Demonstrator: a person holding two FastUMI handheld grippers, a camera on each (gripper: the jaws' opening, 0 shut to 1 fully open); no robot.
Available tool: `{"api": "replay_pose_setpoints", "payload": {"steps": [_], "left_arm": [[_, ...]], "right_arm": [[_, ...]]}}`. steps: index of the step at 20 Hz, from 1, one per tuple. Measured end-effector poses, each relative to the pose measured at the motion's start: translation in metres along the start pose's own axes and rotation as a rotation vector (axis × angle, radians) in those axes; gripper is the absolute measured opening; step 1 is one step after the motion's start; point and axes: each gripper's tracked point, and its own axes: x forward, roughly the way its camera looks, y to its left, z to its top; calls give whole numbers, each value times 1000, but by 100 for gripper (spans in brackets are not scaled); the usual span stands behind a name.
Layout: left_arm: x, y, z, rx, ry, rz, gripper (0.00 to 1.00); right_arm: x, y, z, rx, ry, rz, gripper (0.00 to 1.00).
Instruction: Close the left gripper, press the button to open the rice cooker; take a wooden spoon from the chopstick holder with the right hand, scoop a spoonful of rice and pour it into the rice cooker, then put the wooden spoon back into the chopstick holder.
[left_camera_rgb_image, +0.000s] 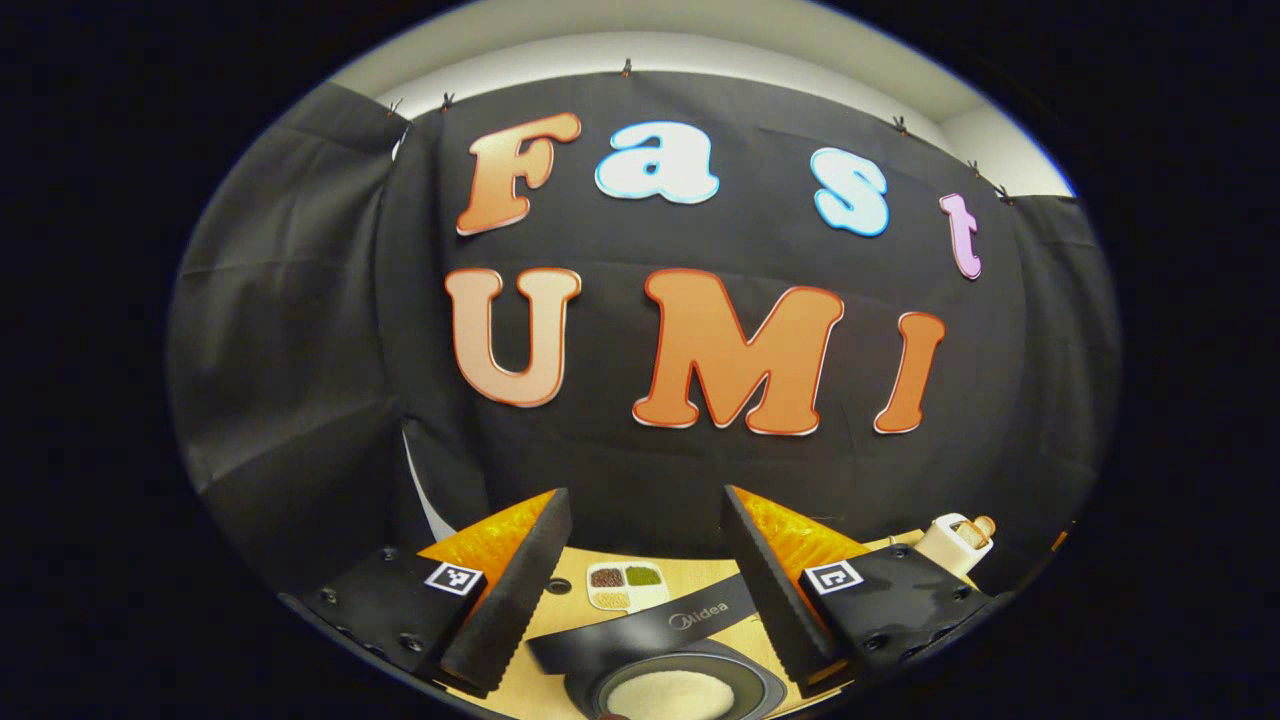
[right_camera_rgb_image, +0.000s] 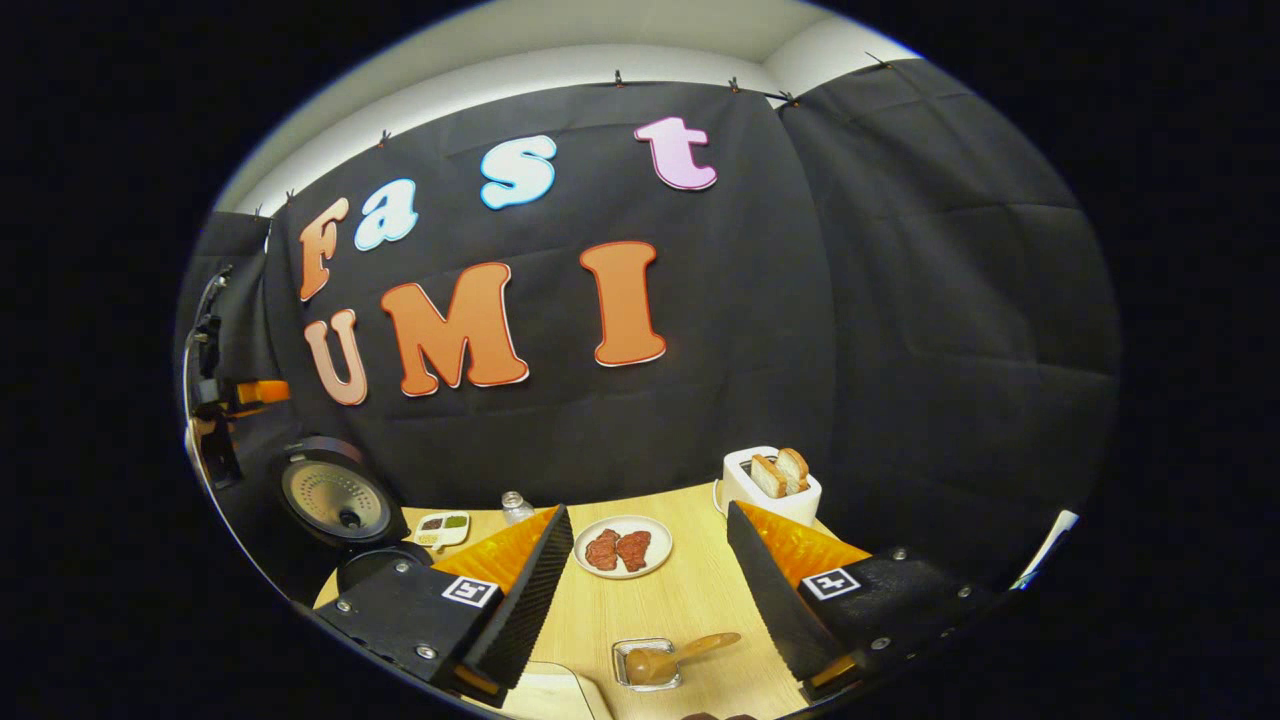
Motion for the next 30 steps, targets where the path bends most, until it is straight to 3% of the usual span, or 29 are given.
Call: {"api": "replay_pose_setpoints", "payload": {"steps": [4,7,13,16,20,25,28,30], "left_arm": [[30,1,-41,12,79,33,100],[27,-11,-58,-34,103,3,100],[-7,-32,-88,-93,150,-58,100],[-34,-49,-116,-67,168,-70,100],[-66,-57,-151,11,123,0,100],[-91,-74,-222,-84,201,-3,100],[-95,-74,-246,24,149,19,99],[-98,-75,-262,14,149,34,99]], "right_arm": [[-8,10,18,-43,-42,15,95],[-10,15,22,-42,-51,29,95],[-18,13,8,-53,-36,55,95],[-24,4,4,-50,-27,59,95],[-30,-6,-12,-20,5,91,95],[-44,-21,-33,-28,46,110,95],[-49,-32,-44,-59,65,104,95],[-51,-35,-46,-61,71,106,95]]}}
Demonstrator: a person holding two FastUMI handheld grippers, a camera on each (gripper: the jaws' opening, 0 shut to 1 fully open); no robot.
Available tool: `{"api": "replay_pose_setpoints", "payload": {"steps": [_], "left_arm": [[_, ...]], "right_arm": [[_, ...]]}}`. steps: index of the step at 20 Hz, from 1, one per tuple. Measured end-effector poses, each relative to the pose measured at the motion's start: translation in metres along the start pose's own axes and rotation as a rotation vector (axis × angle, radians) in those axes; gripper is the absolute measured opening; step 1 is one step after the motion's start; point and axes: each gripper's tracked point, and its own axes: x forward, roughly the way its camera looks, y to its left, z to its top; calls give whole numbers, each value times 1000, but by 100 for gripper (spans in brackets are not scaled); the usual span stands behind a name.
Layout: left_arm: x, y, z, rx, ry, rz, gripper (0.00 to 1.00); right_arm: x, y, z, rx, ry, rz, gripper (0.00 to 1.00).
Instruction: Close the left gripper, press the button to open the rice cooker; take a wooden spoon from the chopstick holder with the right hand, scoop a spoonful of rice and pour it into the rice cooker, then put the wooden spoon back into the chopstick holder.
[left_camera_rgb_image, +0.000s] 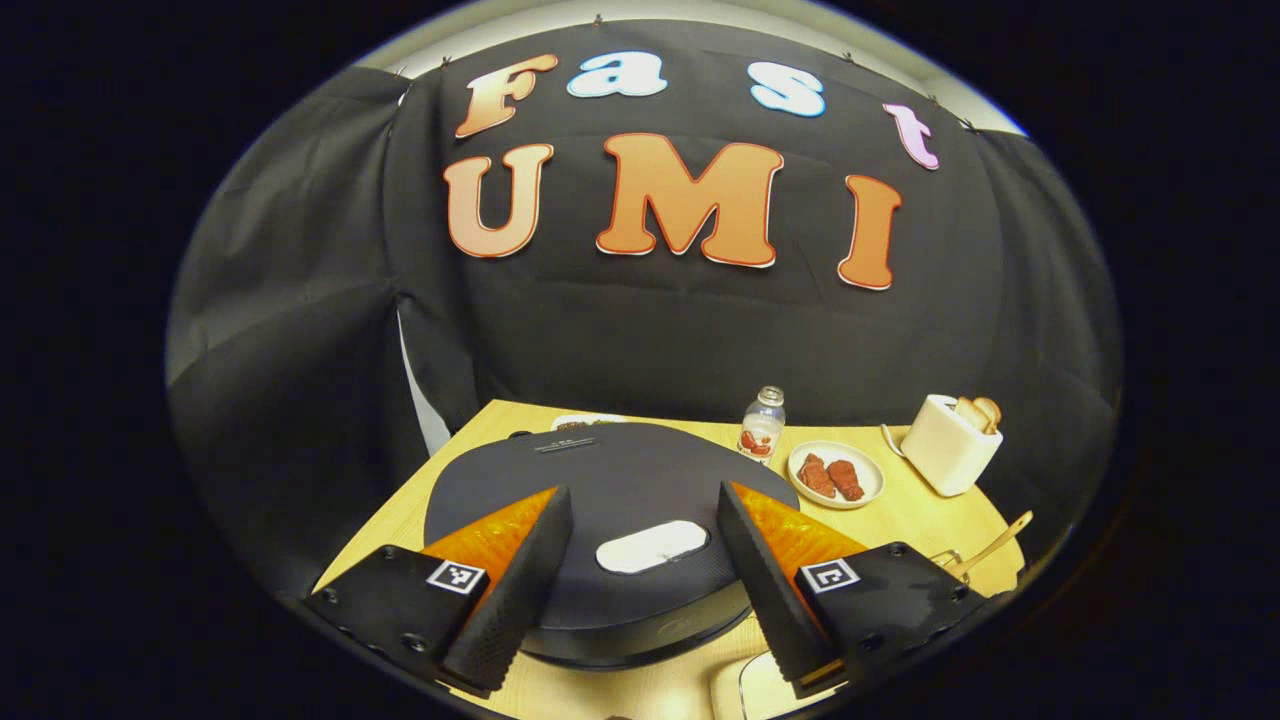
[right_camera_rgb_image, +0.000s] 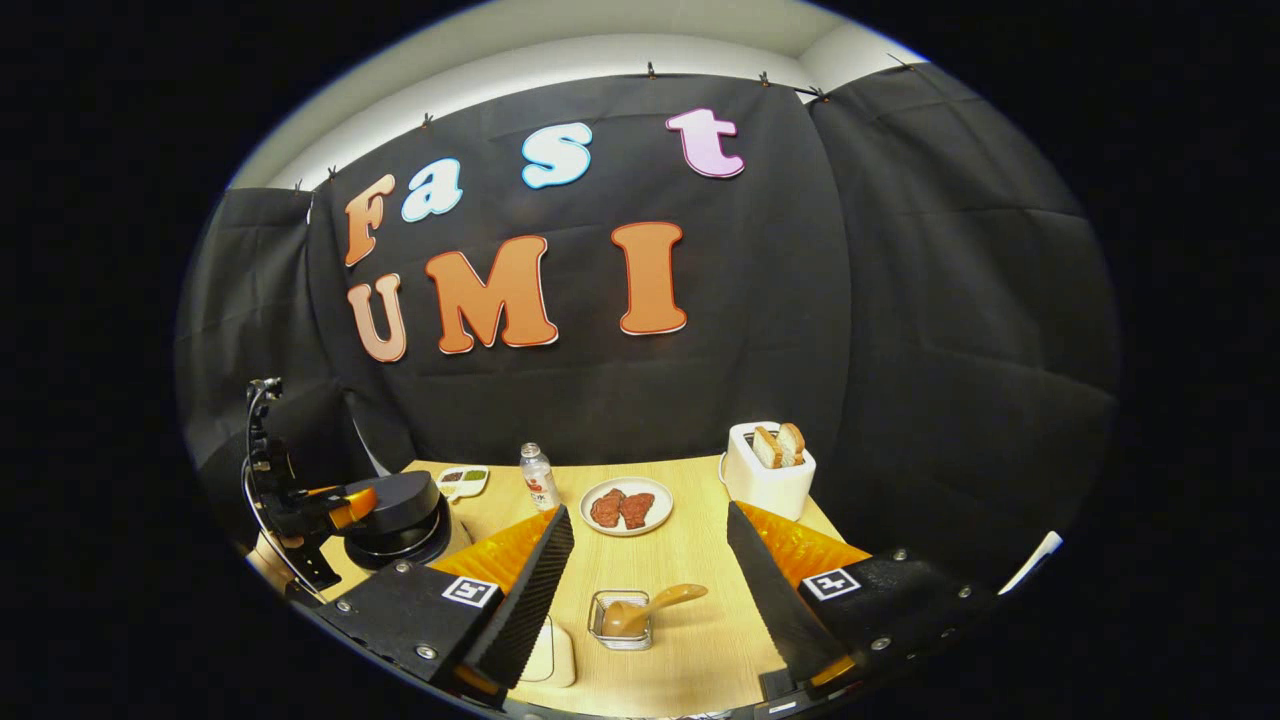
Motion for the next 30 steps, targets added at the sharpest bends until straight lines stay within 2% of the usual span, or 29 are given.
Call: {"api": "replay_pose_setpoints", "payload": {"steps": [7,8,10,11,12,13,14,15,16,19,20,23,24,27,30], "left_arm": [[3,-5,-47,74,-5,16,99],[1,-4,-38,90,-44,22,99],[4,-2,-45,75,-40,36,100],[6,-3,-48,72,-37,39,100],[8,-4,-54,84,-13,38,100],[7,-4,-58,92,-10,39,100],[5,-3,-57,100,-29,37,100],[3,-3,-58,97,-32,37,100],[6,-4,-50,100,-54,34,100],[7,-4,-48,116,15,23,100],[4,-3,-47,101,44,28,97],[-15,2,-10,57,10,32,100],[-24,3,8,52,-10,31,97],[-59,5,66,70,-80,17,99],[-94,12,119,88,-121,34,99]], "right_arm": [[0,-6,-16,9,34,5,95],[0,-6,-17,8,37,7,95],[3,-8,-20,-2,43,2,95],[3,-10,-22,-2,44,-3,100],[4,-11,-21,0,41,-8,95],[5,-12,-22,4,41,-12,100],[6,-13,-25,8,46,-14,100],[7,-13,-29,10,56,-14,95],[8,-12,-33,9,64,-13,95],[8,-18,-27,-6,51,-25,95],[9,-18,-24,-4,43,-26,95],[9,-21,-11,4,13,-34,95],[8,-23,-7,4,2,-39,95],[7,-27,11,21,-27,-47,95],[3,-31,33,30,-68,-51,95]]}}
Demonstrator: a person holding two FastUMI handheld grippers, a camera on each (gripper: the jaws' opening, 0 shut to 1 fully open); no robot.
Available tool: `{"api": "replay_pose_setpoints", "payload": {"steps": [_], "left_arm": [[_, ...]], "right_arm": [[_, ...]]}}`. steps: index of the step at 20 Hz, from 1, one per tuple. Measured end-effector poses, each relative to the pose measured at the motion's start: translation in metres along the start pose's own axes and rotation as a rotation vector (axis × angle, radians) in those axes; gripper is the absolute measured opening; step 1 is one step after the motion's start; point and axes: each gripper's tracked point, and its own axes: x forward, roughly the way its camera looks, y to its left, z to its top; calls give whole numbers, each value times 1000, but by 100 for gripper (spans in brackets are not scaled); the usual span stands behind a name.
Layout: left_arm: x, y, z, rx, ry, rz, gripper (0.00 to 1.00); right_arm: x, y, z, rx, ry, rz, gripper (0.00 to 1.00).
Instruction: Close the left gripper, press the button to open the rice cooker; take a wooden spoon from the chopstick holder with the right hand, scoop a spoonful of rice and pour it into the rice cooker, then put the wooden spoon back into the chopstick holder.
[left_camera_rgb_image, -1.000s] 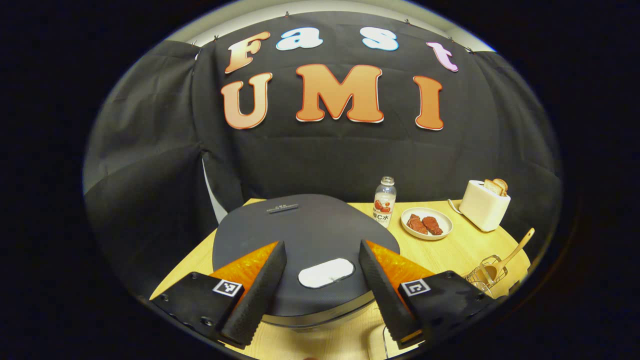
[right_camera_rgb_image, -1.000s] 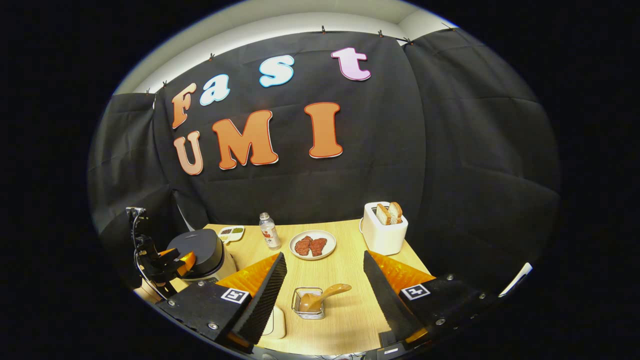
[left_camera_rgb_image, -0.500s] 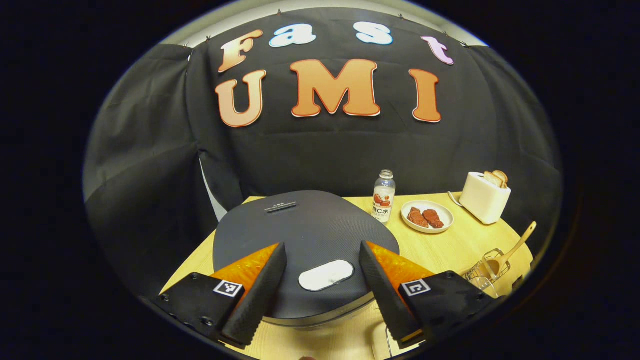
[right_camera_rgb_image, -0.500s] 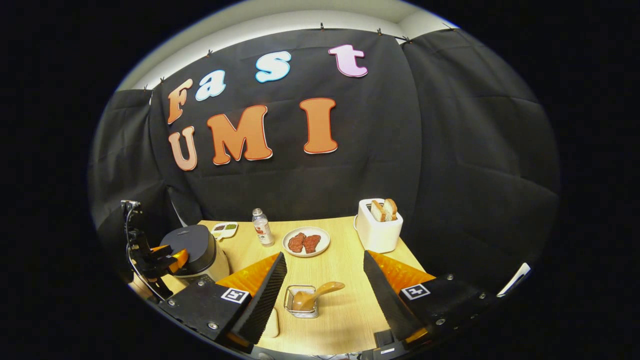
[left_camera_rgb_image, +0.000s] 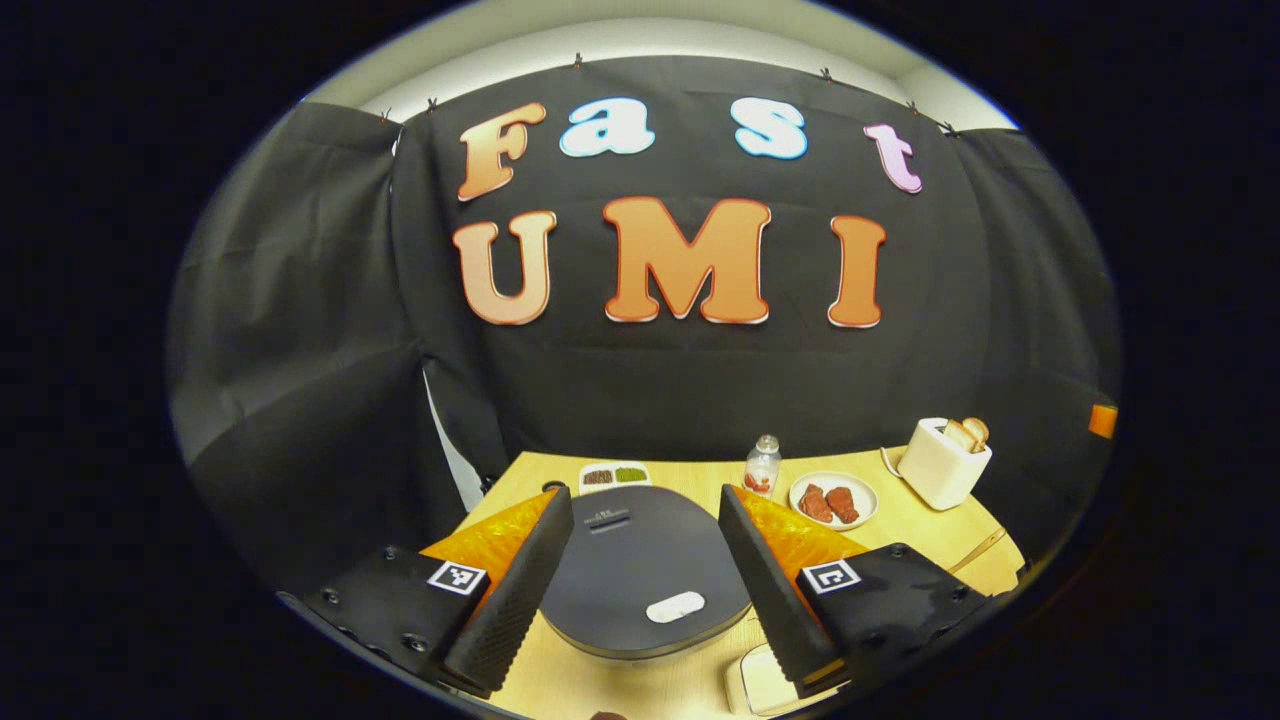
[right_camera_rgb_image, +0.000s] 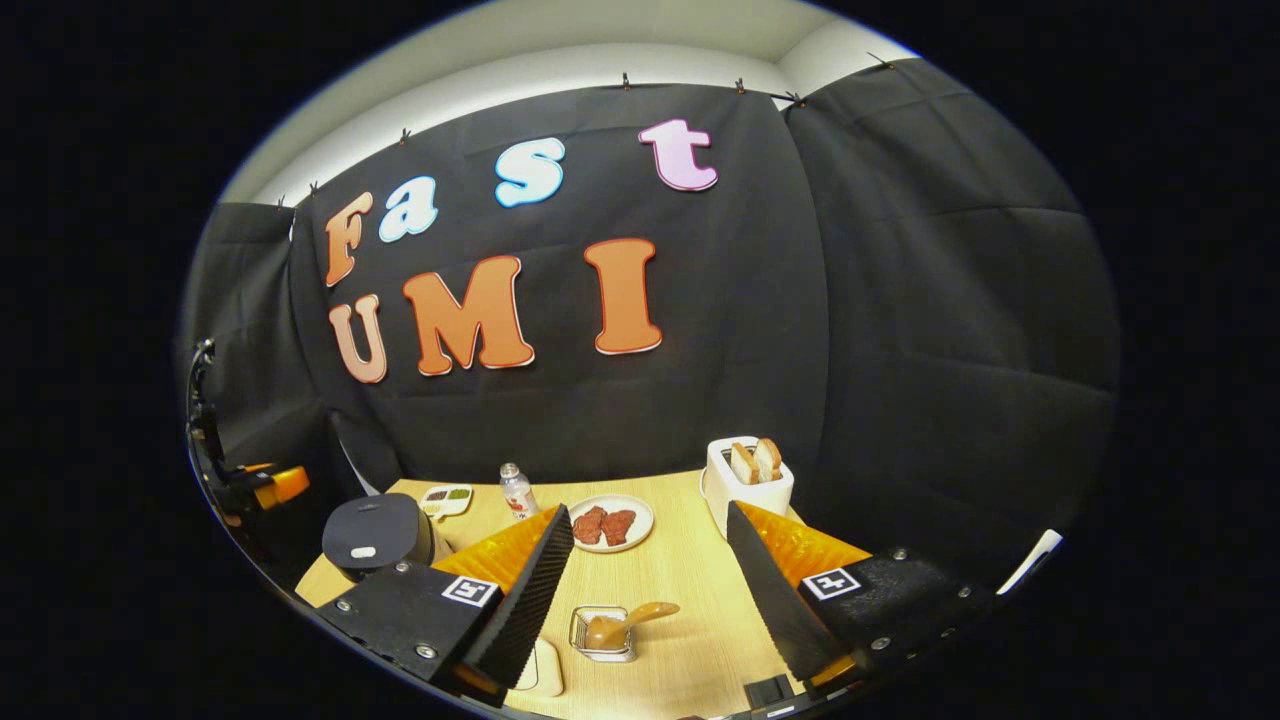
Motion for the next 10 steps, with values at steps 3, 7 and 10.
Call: {"api": "replay_pose_setpoints", "payload": {"steps": [3,7,10], "left_arm": [[-34,10,60,3,-76,24,99],[-92,17,124,8,-198,29,99],[-122,13,161,-12,-257,11,99]], "right_arm": [[-4,-7,23,-4,-39,-12,95],[-13,-26,51,-53,-103,-65,95],[-23,-30,63,-54,-130,-66,95]]}}
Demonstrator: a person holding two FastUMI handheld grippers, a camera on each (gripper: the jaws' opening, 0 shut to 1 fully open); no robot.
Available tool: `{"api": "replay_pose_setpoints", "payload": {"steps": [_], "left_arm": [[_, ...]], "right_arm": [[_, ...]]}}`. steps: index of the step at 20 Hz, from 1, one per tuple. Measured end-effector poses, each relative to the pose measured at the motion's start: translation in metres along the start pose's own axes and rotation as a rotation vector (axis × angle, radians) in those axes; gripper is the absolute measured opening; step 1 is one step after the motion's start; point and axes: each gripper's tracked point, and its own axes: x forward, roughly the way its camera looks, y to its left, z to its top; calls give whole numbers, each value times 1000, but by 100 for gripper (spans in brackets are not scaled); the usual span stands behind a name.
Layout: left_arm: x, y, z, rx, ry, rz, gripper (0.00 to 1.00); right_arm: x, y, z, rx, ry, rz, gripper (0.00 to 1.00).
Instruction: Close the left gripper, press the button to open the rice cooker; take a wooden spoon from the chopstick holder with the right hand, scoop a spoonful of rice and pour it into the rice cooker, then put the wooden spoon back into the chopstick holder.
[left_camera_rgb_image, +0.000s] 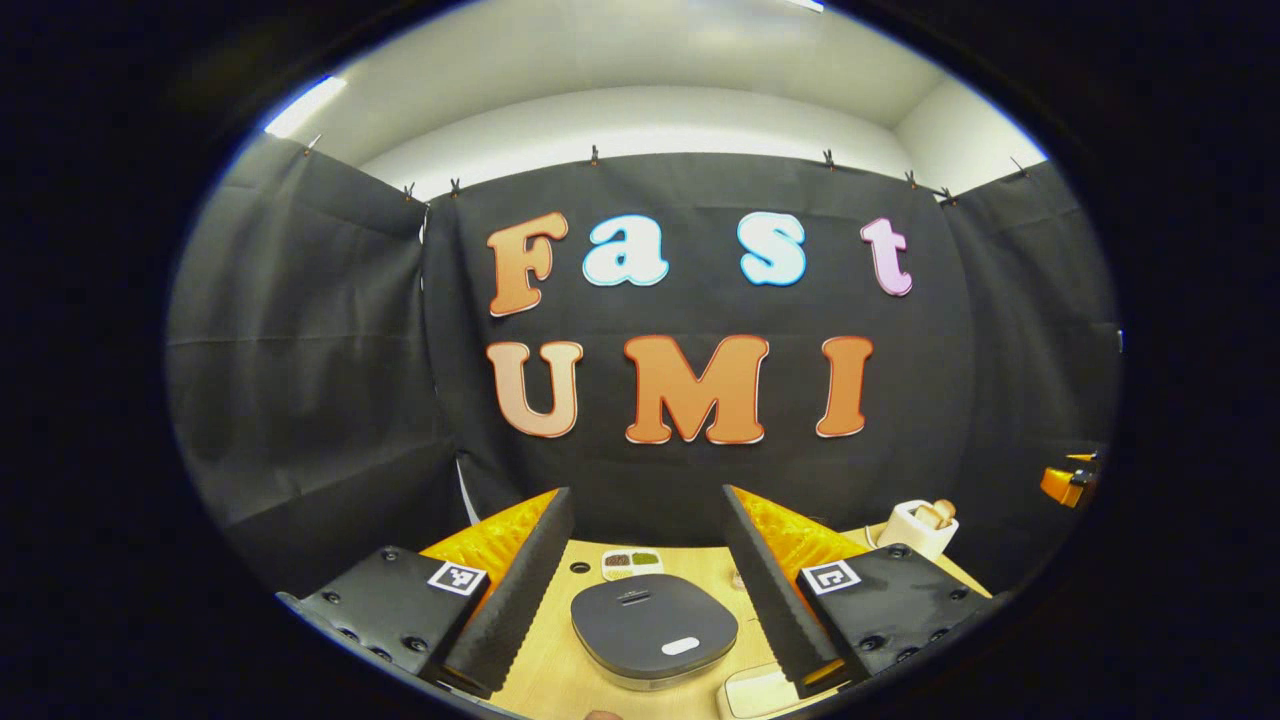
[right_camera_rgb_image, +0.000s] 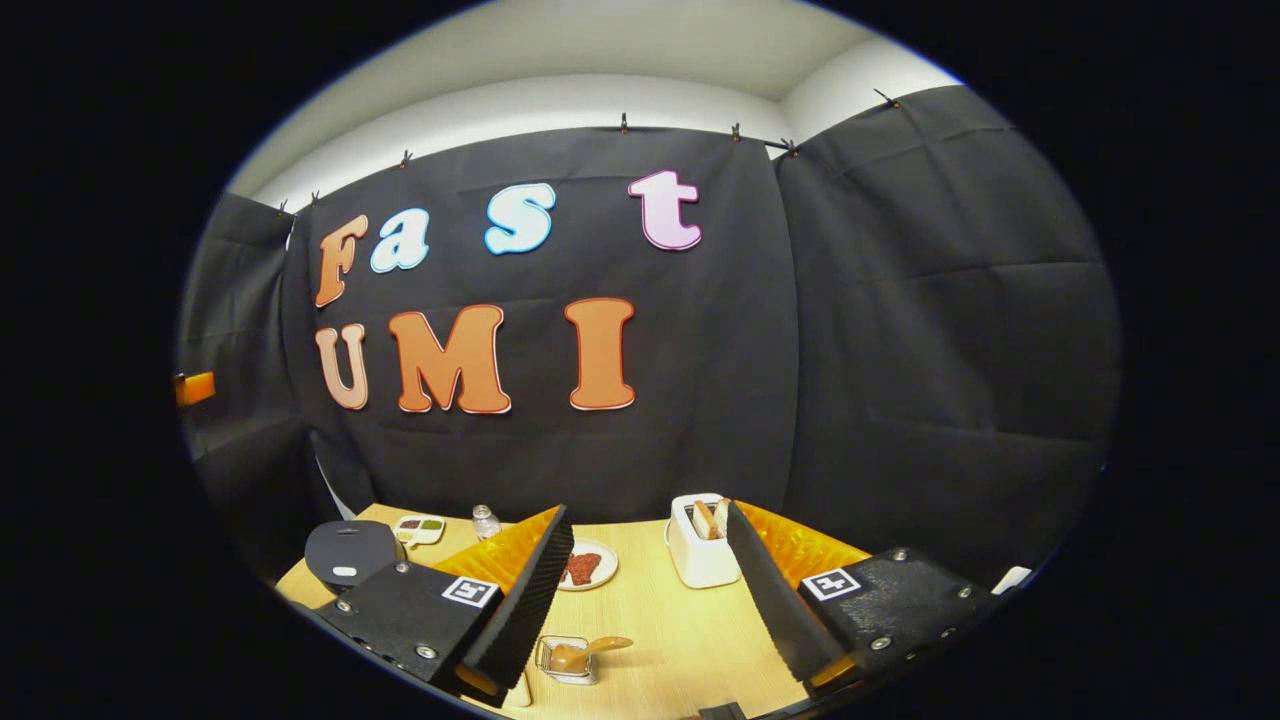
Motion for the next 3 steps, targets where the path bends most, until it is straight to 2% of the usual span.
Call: {"api": "replay_pose_setpoints", "payload": {"steps": [3], "left_arm": [[-11,1,11,-23,-32,3,99]], "right_arm": [[-4,-9,4,-17,-10,-12,95]]}}
